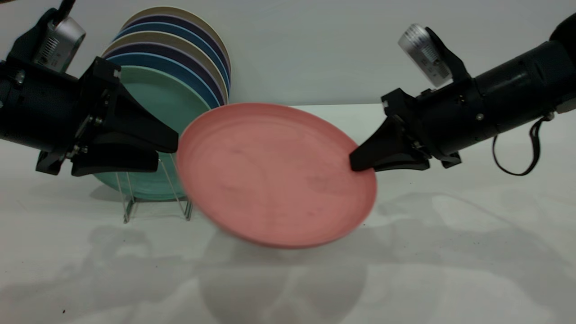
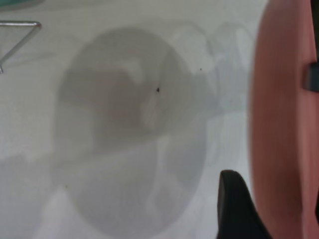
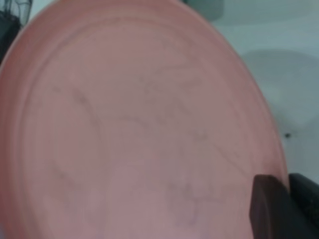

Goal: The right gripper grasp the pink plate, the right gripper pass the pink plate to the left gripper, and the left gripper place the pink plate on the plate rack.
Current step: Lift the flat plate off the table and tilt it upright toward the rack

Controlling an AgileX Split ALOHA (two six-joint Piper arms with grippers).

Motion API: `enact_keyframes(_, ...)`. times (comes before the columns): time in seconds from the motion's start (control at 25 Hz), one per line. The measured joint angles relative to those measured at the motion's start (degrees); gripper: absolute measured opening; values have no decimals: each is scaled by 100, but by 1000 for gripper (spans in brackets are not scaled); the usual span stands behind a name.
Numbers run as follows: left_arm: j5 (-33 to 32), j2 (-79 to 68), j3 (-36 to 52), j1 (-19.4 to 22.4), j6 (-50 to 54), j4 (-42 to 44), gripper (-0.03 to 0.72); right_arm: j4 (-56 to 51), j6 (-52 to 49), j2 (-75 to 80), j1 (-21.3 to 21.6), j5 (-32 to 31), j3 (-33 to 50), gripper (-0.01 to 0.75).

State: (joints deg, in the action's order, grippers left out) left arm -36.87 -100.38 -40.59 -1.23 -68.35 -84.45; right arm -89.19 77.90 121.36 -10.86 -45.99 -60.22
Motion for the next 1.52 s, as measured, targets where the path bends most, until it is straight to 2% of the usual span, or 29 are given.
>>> enact_keyframes(0.24,4,0,0,0,-13,-34,404,-177,116,0,-290,44,5,16)
enact_keyframes(0.44,-2,0,0,0,-24,-34,404,-194,152,0,-289,152,5,16)
enact_keyframes(0.72,-26,0,0,0,-24,-53,390,-636,224,0,-289,-558,5,21)
enact_keyframes(0.84,-42,0,0,0,-24,-135,340,-791,298,0,-289,-828,5,28)
enact_keyframes(1.12,-309,0,0,0,-165,-337,148,-932,478,0,-289,-1200,5,42)
enact_keyframes(1.24,-347,5,-11,7,-272,-374,126,-932,489,0,-289,-1189,5,54)
enact_keyframes(1.4,-353,0,-11,13,-351,-369,126,-953,463,0,-289,-1168,5,124)
enact_keyframes(1.52,-396,0,-11,13,-392,-315,126,-1004,456,0,-289,-1152,5,258)
